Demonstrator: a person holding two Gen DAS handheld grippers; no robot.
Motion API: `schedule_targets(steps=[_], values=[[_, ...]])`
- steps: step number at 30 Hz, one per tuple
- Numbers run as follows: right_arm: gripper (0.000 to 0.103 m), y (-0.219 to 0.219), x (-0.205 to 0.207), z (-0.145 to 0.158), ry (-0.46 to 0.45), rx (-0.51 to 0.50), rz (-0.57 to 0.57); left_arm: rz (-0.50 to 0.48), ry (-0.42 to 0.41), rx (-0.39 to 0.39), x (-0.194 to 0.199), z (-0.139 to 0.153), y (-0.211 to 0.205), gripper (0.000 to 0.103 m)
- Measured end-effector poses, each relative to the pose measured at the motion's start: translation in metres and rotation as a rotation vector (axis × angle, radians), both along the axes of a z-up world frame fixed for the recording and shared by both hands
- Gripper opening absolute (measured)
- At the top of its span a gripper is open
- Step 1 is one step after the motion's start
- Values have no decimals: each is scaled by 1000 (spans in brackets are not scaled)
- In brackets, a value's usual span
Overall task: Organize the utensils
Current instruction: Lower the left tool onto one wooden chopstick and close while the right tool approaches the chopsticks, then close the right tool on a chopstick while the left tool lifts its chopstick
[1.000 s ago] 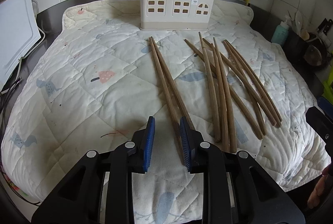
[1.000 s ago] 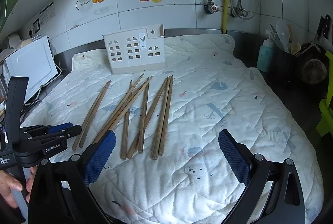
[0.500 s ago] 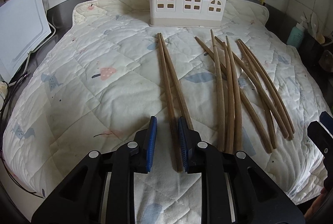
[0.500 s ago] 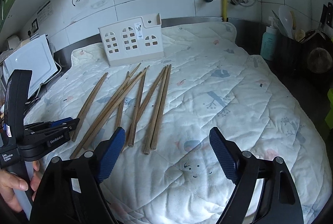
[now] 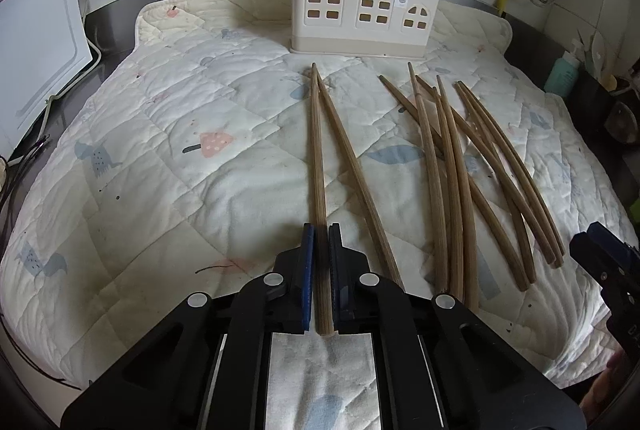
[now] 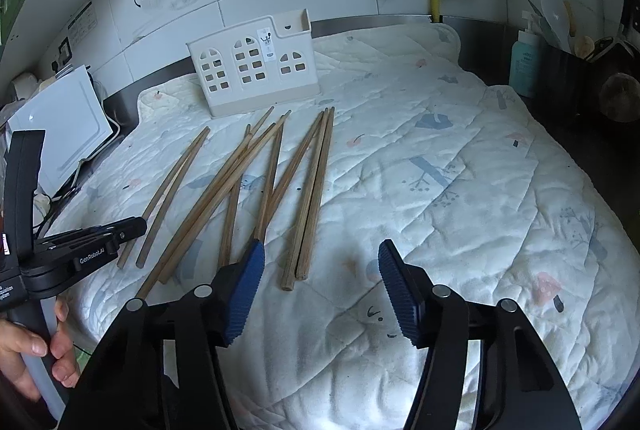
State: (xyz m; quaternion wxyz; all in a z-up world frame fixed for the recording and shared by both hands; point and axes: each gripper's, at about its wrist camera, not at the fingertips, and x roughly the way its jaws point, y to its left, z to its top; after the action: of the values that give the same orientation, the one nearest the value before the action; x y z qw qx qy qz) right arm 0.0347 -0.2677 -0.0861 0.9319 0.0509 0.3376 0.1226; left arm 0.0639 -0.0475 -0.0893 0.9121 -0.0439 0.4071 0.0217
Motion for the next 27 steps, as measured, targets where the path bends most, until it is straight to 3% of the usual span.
schedule_targets(steps=[3,11,27], values=[[38,1,3,-3,10,10,-2,1,3,-3,1,-1,-1,7],[18,4,13,-6,32,3,-24,17,-23,35,-1,-3,-7,7],[17,25,15,-12,50,-97,-14,-3,-16,46,-1,-2,-6,8]])
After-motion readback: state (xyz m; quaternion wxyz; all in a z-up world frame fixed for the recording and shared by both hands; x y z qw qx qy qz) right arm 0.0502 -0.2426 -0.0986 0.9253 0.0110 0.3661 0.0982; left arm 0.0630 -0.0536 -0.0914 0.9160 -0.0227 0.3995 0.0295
